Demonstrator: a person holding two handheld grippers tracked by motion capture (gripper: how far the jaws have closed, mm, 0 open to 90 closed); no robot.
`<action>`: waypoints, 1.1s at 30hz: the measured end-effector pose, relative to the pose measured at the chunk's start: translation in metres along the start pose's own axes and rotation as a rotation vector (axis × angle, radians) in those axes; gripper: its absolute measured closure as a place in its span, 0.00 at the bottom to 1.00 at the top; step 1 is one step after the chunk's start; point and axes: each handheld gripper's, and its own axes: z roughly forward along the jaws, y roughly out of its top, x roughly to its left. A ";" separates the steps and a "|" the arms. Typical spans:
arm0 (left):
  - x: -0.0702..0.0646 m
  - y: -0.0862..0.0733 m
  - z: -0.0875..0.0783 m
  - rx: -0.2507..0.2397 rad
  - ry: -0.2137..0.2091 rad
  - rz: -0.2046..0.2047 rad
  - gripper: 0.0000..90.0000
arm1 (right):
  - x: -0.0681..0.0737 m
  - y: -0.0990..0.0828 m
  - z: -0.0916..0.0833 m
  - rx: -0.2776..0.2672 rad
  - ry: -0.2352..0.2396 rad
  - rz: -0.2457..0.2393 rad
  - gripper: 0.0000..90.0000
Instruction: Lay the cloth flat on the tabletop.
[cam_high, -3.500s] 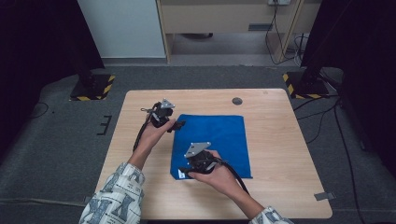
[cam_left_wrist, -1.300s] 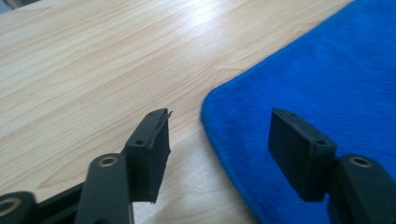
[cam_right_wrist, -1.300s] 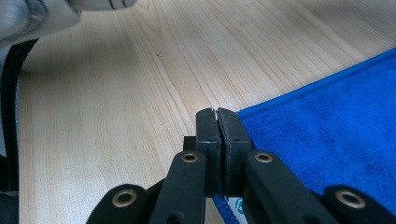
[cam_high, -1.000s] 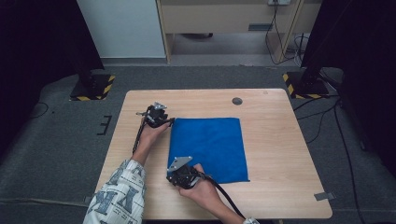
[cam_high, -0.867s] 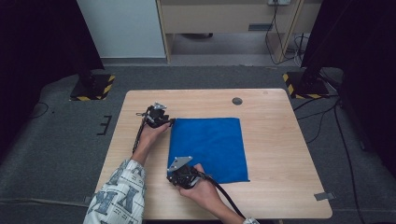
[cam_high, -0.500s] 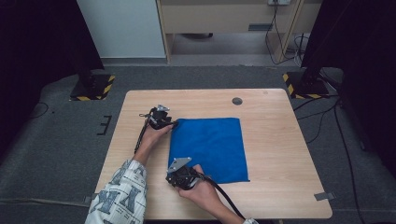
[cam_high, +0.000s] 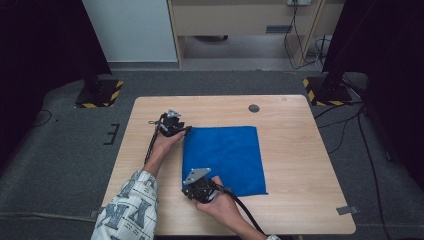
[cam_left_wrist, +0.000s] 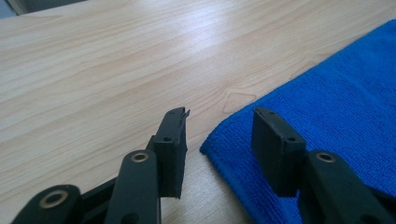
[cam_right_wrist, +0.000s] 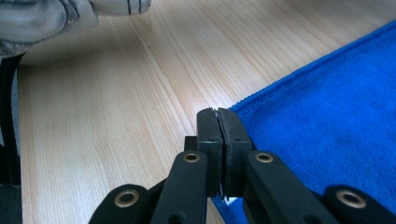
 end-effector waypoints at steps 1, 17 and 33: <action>0.000 -0.001 0.002 0.010 0.001 -0.001 0.59 | 0.000 -0.001 0.000 0.001 -0.001 0.004 0.99; -0.007 -0.004 0.008 0.049 -0.020 0.018 0.91 | -0.002 -0.003 -0.002 -0.004 -0.002 0.009 0.99; -0.013 0.009 -0.009 0.005 -0.036 0.001 0.95 | 0.000 0.004 -0.007 -0.023 0.002 0.006 0.99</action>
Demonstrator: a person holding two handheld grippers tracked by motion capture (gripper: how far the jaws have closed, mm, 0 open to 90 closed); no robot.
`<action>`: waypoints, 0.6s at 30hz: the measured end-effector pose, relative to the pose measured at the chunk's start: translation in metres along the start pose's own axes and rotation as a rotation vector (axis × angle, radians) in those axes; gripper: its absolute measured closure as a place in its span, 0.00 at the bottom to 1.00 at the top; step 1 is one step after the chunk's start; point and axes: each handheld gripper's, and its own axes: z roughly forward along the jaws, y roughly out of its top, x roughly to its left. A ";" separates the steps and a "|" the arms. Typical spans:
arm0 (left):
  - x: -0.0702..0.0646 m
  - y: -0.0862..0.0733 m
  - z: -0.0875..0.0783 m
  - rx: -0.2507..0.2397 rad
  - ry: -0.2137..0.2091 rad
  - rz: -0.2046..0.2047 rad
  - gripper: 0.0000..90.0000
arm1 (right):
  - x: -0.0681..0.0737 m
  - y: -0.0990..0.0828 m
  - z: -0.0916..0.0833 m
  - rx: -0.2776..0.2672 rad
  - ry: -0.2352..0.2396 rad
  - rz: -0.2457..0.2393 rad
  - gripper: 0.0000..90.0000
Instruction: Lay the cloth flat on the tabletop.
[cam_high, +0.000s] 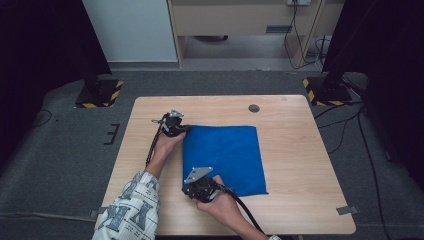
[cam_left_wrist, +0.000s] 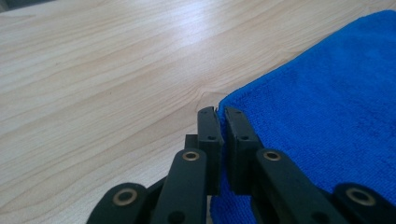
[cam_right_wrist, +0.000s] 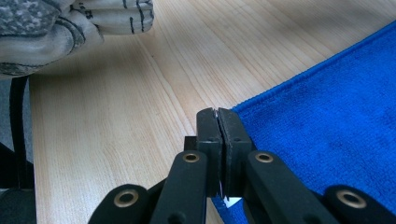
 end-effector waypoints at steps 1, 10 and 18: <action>0.000 0.000 0.000 0.001 -0.001 0.003 0.95 | 0.000 0.000 0.000 -0.001 0.002 0.003 0.99; -0.001 0.009 -0.005 0.019 -0.001 0.014 0.96 | 0.000 0.002 -0.002 -0.008 0.004 0.004 0.99; -0.006 0.028 -0.012 0.030 -0.010 0.044 0.96 | 0.002 0.006 -0.007 -0.026 0.004 0.002 0.99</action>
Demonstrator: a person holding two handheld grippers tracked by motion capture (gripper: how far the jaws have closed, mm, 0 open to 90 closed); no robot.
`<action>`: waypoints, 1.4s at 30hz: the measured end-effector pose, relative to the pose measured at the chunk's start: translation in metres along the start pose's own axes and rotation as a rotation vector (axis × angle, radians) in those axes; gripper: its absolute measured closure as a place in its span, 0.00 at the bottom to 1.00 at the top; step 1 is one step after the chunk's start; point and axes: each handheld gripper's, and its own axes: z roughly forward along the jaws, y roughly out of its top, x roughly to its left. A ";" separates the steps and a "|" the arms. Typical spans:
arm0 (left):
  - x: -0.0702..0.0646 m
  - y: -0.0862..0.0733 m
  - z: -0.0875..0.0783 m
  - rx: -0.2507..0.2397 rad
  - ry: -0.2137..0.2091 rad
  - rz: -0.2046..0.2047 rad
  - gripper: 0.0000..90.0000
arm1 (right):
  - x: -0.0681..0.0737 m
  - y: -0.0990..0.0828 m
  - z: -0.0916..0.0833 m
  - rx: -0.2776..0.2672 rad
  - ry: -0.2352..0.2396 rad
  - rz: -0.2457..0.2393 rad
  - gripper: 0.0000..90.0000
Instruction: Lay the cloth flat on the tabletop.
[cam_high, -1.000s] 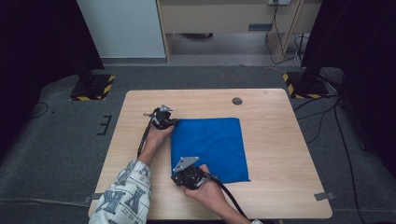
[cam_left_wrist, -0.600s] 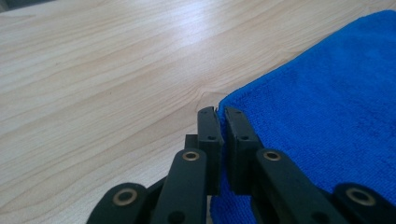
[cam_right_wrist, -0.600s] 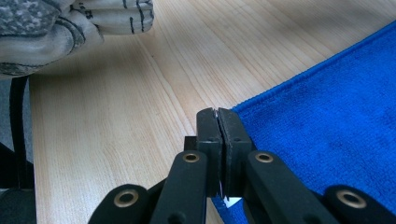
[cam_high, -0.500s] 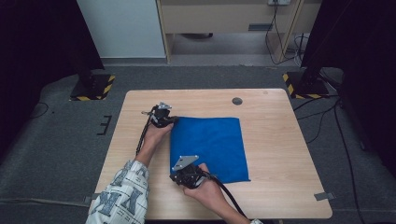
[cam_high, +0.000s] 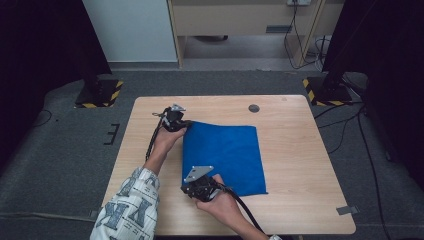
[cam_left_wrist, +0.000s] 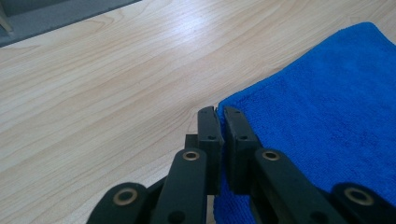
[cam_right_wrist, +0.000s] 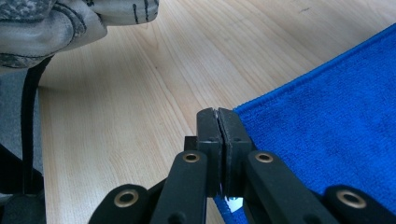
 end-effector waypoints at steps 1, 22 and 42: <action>-0.001 0.001 -0.001 0.002 -0.001 0.002 0.96 | 0.000 0.001 -0.001 -0.004 -0.002 0.001 0.99; 0.001 0.006 -0.006 0.012 -0.020 0.013 0.96 | 0.003 0.008 -0.005 -0.033 -0.005 -0.005 0.99; -0.003 0.031 -0.029 0.024 -0.016 0.066 0.96 | 0.012 0.021 -0.013 -0.083 0.002 -0.013 0.99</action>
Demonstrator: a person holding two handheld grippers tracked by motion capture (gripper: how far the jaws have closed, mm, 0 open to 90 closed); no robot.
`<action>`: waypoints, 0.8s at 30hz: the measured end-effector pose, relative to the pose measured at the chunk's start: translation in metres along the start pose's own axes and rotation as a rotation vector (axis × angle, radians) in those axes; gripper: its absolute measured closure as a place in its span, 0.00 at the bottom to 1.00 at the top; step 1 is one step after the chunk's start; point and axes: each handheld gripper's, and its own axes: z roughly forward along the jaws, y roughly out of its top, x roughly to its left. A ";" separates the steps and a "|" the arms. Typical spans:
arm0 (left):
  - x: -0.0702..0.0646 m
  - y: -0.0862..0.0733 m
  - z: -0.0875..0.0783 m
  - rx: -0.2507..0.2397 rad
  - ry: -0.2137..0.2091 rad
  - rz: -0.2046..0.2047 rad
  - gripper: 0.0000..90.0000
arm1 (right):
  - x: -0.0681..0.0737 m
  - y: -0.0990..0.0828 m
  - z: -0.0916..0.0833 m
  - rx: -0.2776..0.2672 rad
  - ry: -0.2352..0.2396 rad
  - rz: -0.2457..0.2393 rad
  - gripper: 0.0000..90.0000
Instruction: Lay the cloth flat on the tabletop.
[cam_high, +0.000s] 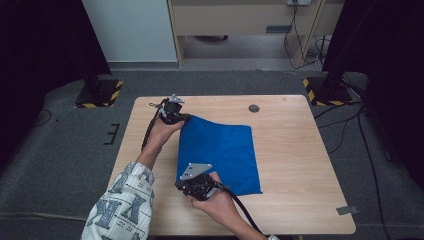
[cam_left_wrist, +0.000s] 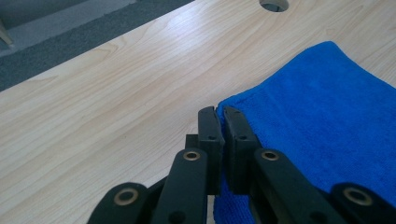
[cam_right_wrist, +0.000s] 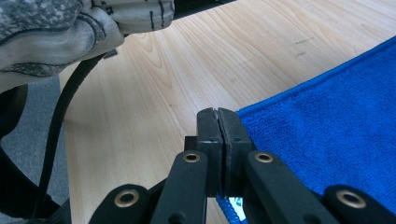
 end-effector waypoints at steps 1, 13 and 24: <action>-0.001 0.001 0.000 0.000 -0.001 0.003 0.96 | 0.000 0.000 0.000 -0.001 -0.001 -0.003 0.99; 0.000 0.011 -0.008 0.003 0.005 0.020 0.96 | 0.003 0.005 -0.006 -0.031 0.001 0.002 0.99; 0.009 0.012 -0.018 0.018 0.012 0.024 0.96 | 0.011 0.020 -0.001 -0.064 0.006 -0.009 0.99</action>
